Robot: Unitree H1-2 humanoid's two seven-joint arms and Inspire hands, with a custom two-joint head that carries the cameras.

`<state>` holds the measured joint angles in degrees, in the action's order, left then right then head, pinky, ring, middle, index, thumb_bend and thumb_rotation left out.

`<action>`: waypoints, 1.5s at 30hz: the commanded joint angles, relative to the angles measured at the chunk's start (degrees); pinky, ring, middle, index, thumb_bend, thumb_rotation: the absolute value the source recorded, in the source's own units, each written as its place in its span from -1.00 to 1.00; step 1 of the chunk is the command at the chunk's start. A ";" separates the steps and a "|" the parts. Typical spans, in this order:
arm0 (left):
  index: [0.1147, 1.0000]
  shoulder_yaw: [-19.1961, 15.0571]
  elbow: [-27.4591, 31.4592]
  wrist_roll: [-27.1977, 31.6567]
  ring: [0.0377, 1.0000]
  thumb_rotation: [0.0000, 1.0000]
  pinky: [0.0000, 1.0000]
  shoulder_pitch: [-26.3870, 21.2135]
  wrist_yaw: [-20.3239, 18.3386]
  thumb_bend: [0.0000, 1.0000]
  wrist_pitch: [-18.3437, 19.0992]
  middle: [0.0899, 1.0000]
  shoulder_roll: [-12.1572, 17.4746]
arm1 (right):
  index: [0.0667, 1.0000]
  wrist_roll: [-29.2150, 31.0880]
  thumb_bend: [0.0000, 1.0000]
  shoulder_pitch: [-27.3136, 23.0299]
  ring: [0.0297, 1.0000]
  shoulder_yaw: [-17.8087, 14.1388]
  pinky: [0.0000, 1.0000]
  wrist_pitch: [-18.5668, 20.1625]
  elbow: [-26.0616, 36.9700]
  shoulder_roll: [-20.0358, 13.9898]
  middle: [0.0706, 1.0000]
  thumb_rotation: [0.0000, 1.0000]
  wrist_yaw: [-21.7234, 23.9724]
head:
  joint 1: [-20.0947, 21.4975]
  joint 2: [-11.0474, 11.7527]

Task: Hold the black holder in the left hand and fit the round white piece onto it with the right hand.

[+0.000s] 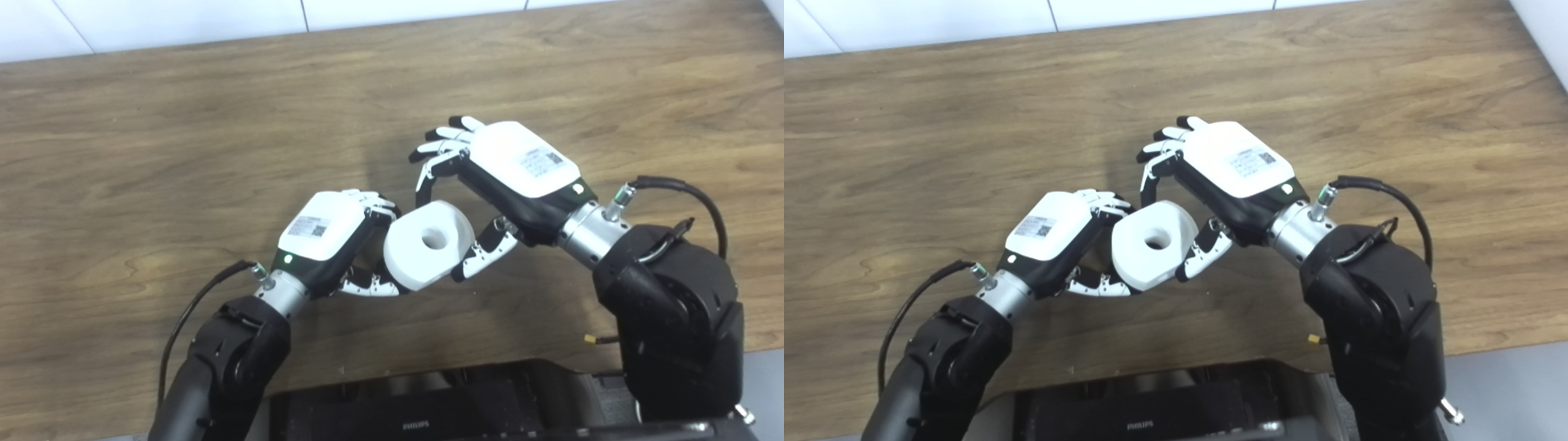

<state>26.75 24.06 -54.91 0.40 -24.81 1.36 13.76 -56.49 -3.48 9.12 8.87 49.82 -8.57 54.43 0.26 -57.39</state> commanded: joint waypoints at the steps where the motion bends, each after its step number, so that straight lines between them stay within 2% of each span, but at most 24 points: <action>1: -0.16 0.79 -0.09 -0.79 0.66 -0.90 0.73 0.05 -1.29 0.04 -0.09 0.50 -0.24 | -0.11 0.32 0.05 -1.19 0.82 -0.07 0.94 -0.55 1.20 0.38 0.63 -0.74 -1.31 | 0.08 -0.06; 31: -0.16 0.50 0.20 -0.91 0.66 -0.90 0.72 0.29 -1.27 0.05 -0.01 0.49 -0.55 | -0.11 -0.56 0.04 1.10 0.82 2.73 0.94 -1.20 0.09 2.06 0.64 -0.74 -2.53 | -0.16 -0.05; 45: -0.16 0.52 0.41 -1.22 0.66 -0.90 0.74 0.51 -1.67 0.05 0.22 0.49 -0.72 | -0.11 -0.49 0.05 0.39 0.84 0.78 0.91 -1.26 -0.41 0.79 0.64 -0.74 -4.34 | -0.23 0.09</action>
<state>26.66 24.17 -55.90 0.59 -25.08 1.46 13.26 -57.37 -1.69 10.44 8.65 48.53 -7.48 52.10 0.09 -57.22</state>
